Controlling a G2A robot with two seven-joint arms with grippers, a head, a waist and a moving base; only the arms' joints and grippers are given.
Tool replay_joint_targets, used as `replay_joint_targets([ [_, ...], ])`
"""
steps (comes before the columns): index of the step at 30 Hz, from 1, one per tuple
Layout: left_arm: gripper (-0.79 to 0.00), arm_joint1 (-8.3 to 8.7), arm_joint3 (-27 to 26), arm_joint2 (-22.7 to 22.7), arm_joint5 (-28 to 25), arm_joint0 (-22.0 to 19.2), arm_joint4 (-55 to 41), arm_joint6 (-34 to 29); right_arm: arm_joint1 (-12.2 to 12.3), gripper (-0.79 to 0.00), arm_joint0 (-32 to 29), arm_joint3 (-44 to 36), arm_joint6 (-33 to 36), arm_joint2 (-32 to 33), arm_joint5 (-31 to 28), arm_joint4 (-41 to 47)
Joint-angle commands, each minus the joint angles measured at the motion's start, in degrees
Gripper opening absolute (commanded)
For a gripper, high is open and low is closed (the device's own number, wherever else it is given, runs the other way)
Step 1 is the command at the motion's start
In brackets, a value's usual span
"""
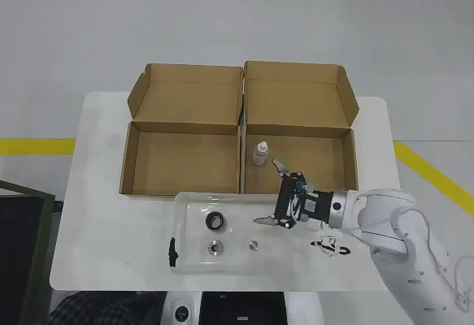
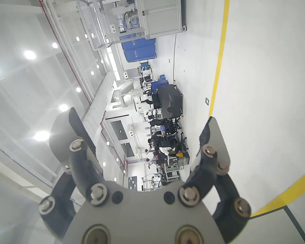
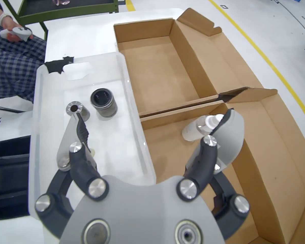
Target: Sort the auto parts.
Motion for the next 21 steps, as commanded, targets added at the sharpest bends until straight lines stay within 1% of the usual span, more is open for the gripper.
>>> replay_joint_targets([
  [1,0.0,0.0,0.0,0.0,0.0,0.0,0.0,0.0,0.22,0.0,-1.08,-1.04,1.3,-0.62,-0.88,-0.61],
  [4,0.0,0.0,0.0,0.0,0.0,0.0,0.0,0.0,0.51,0.0,-2.32,-2.55,3.18,-1.66,-1.74,-2.07],
  [11,0.0,0.0,0.0,0.0,0.0,0.0,0.0,0.0,0.91,0.0,-3.81,-4.19,6.0,-4.55,-1.7,-6.32],
  [21,0.0,0.0,0.0,0.0,0.0,0.0,0.0,0.0,1.14,0.0,-4.03,-2.77,5.51,-8.29,-0.98,-12.89],
])
